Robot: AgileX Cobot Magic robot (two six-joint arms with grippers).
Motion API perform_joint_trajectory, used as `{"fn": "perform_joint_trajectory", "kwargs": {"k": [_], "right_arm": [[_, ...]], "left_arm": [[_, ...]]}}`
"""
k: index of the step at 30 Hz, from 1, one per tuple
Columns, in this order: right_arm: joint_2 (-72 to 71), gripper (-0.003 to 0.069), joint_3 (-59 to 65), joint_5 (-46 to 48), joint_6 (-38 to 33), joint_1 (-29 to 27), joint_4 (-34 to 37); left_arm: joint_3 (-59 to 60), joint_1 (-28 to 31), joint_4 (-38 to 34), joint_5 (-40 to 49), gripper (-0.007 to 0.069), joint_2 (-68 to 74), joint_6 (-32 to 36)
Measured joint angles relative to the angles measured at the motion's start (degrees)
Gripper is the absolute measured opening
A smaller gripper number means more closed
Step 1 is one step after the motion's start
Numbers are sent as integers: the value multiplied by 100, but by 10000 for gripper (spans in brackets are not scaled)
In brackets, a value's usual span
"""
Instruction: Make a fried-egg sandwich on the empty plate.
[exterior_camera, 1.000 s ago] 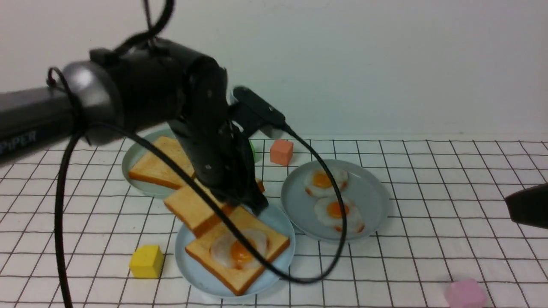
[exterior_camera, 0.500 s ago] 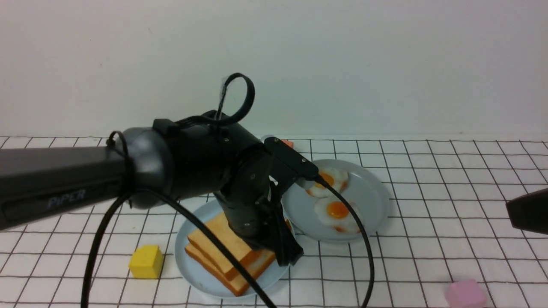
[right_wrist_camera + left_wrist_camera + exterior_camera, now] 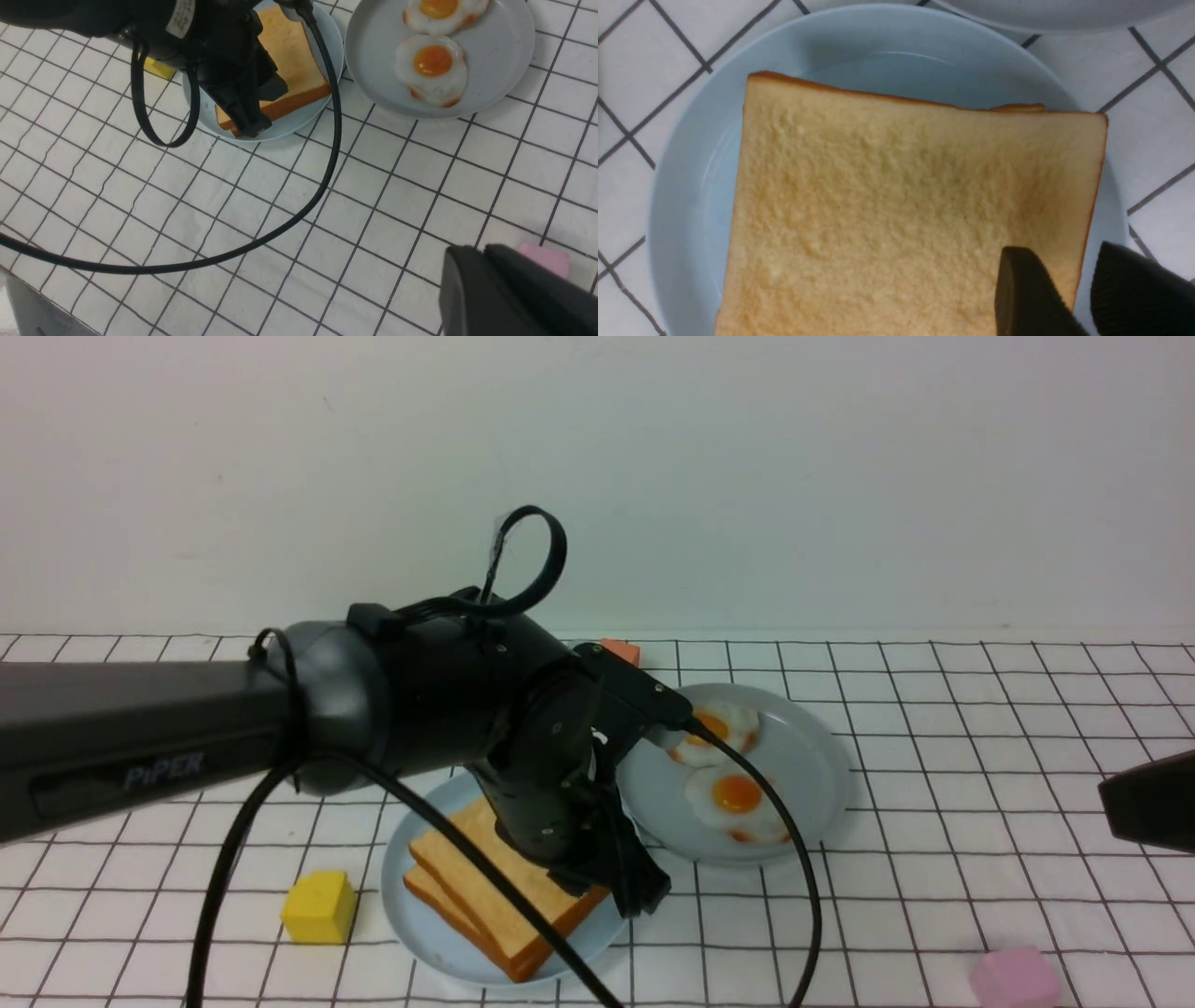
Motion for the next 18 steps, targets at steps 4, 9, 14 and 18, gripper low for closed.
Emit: {"fn": "perform_joint_trajectory", "kwargs": {"k": [4,9,14,18], "right_arm": [[0,69,0,0,0,0,0],[-107,73,0,0,0,0,0],[-405,74,0,18,0,0,-32],[-949,74,0,256,5,0,-190]], "left_arm": [[0,0,-13,50,284,-44,-105],[-181,0,-57,606,265,-539,-195],[-187,0,-367,763,122,-1725,-209],[631,0,-736,83,-13,-3761,-209]]}}
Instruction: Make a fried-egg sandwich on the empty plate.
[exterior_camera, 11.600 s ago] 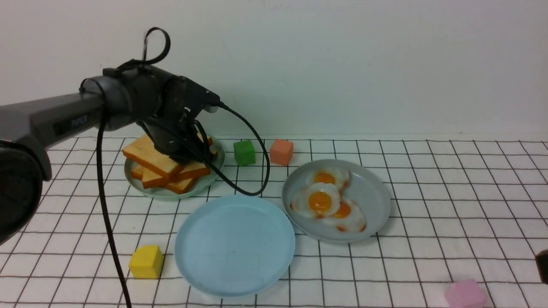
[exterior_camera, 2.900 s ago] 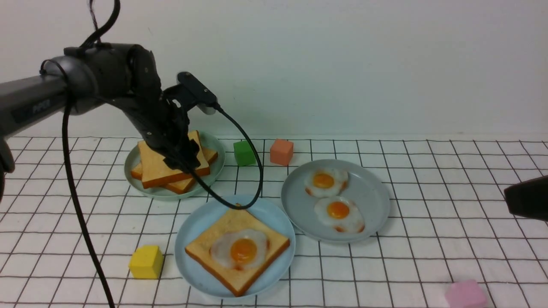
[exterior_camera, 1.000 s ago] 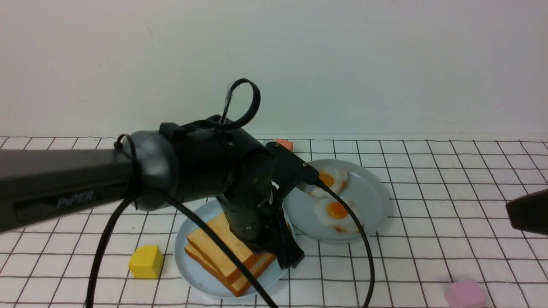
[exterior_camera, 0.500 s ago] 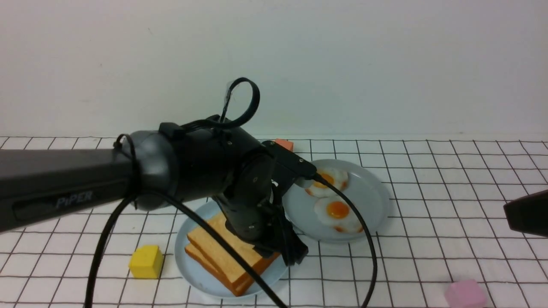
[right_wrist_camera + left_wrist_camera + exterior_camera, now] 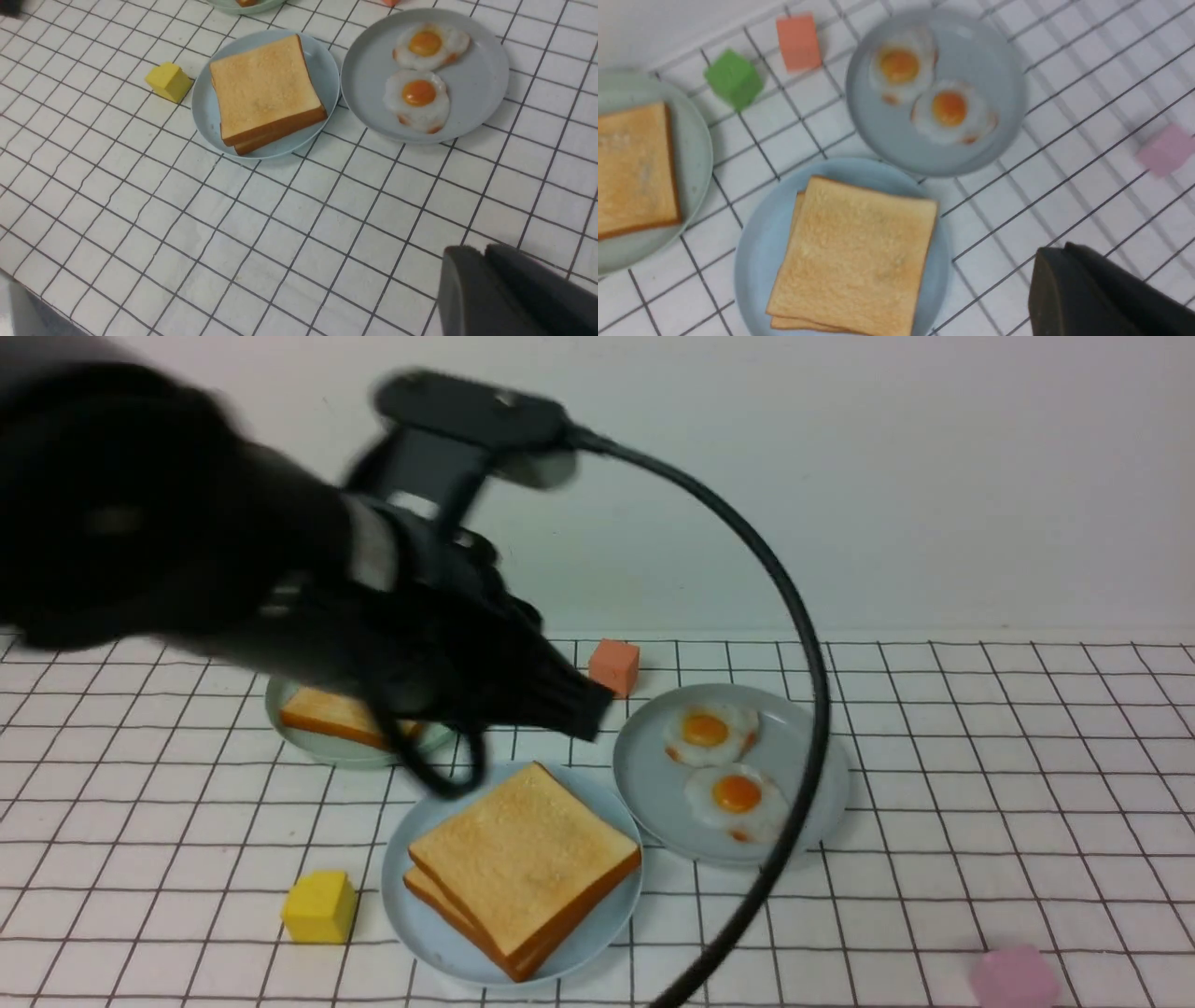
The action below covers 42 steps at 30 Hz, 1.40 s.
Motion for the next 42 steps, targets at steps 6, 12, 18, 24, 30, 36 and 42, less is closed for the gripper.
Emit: {"fn": "perform_joint_trajectory", "kwargs": {"k": [6,12,18,24,30,36,42], "right_arm": [[-662,74,0,388,201,0,-221],[-1373,74,354,501,629,0,-307],[-2086,74,1205,273,956,0,-355],[-2434,74,1981,-807,1049,0,-389],[-2433,80,2900,-2305,1049,0,-411],[-2433,83,3440,-2532,1049,0,-411],[-2433,91,3707,-2474,1049,0,-436]], "left_arm": [[2000,0,-201,-1053,-13,-2289,0],[4185,0,-317,-2365,-13,-4500,0],[5358,0,-353,-3179,-13,-6118,-4],[5831,0,-353,-3229,-13,-6463,-4],[6212,0,-353,-2944,-13,-6463,-4],[6332,0,-353,-2655,-13,-6463,-4],[6332,0,-353,-2486,-13,-6463,-4]]}}
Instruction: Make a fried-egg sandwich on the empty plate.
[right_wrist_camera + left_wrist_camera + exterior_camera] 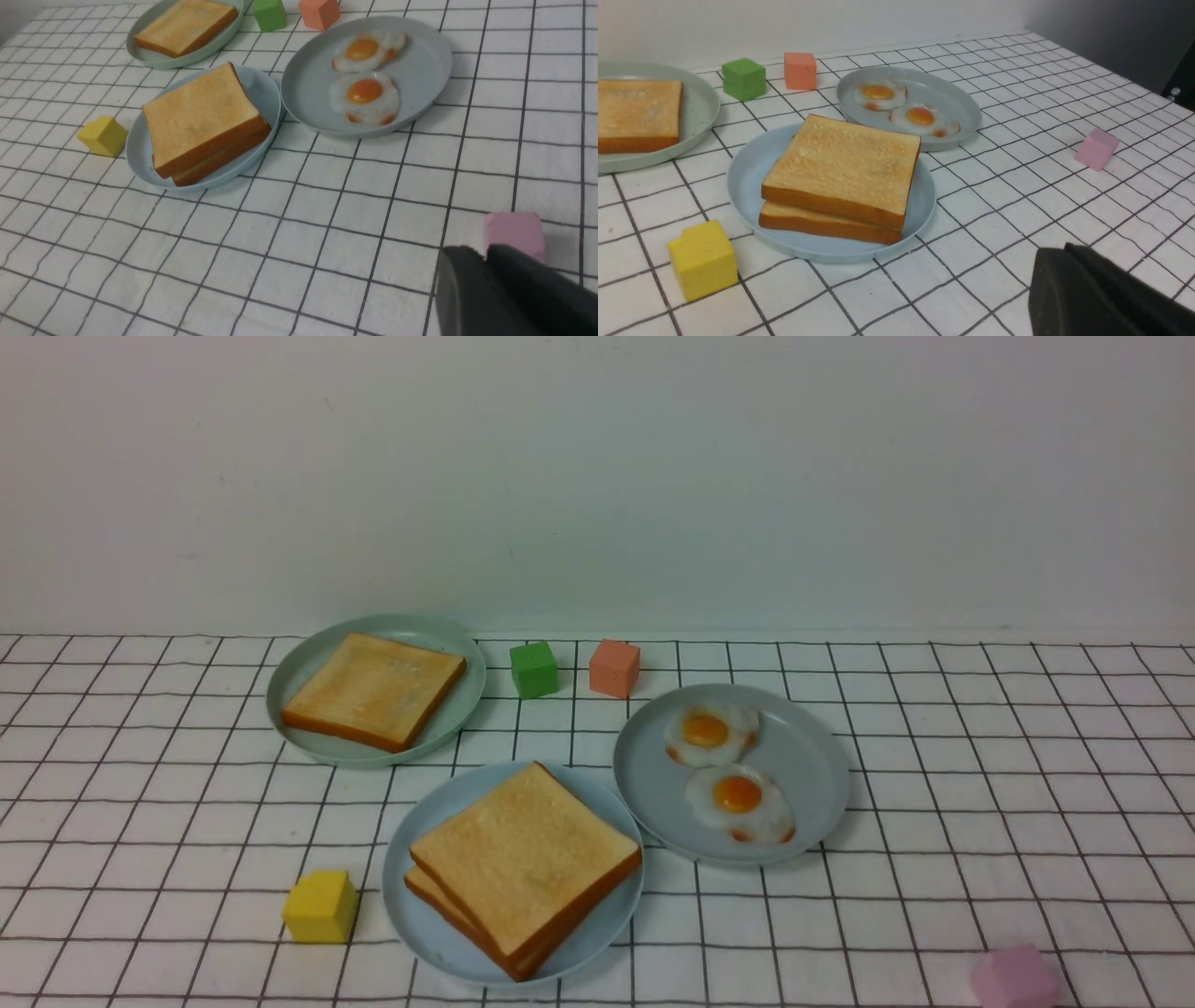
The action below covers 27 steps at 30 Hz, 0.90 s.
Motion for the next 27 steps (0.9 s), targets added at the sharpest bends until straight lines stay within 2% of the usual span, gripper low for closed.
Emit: {"fn": "perform_joint_trajectory", "kwargs": {"k": [5,6,7,10,13,16,27], "right_arm": [[-266,61,227,-73,65,-293,-278],[-456,8,445,-267,41,-697,-345],[-559,-3,590,-389,-5,-856,-370],[-1041,-11,1293,-817,-385,-1662,-407],[-1516,-11,1846,-1116,-626,-2006,-406],[-1739,-11,2305,-1352,-648,-2099,-253],[-1754,-9,2325,-1403,-665,-2118,-52]], "left_arm": [[0,0,0,0,-13,0,0],[0,0,0,0,-13,0,0],[0,0,0,0,-13,0,0],[0,0,0,0,-13,0,0],[0,0,0,0,-11,0,0],[0,0,-26,-3,-11,0,0],[0,0,-65,44,-6,0,0]]}}
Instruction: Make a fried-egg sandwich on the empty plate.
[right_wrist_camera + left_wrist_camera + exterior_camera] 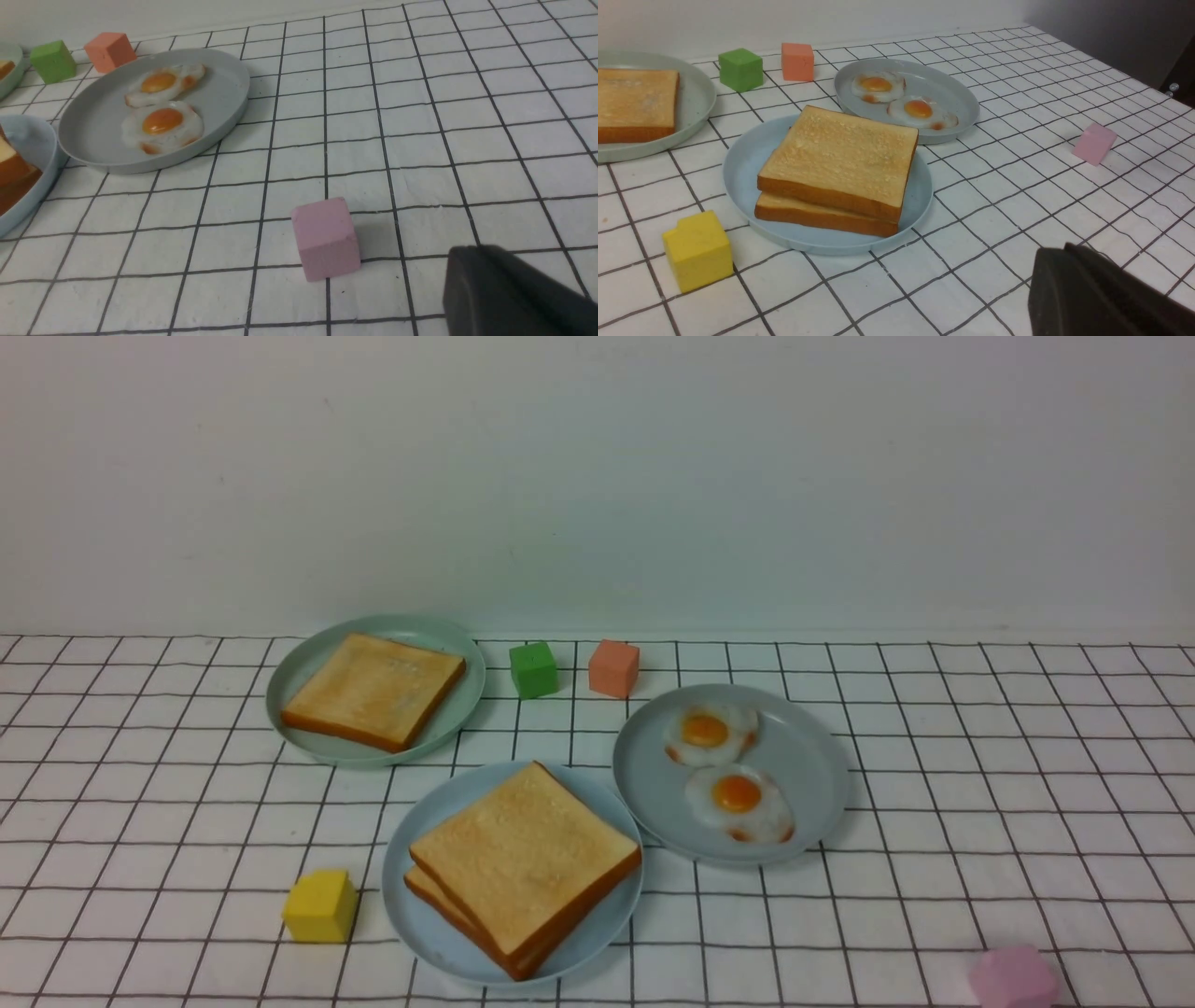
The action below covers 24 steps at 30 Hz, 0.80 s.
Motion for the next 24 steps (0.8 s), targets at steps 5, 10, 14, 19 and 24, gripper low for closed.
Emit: {"fn": "perform_joint_trajectory", "kwargs": {"k": [5,10,14,19,24], "right_arm": [[0,-6,0,-11,0,0,4],[0,-4,0,-11,0,0,6],[0,-3,0,-16,0,0,14],[0,-3,0,-16,0,0,18],[0,-2,0,-16,0,0,18]], "left_arm": [[0,0,0,0,-3,0,0],[0,0,0,0,1,0,0],[0,0,0,0,5,0,0],[0,0,0,0,8,0,0],[0,0,0,0,13,0,0]]}}
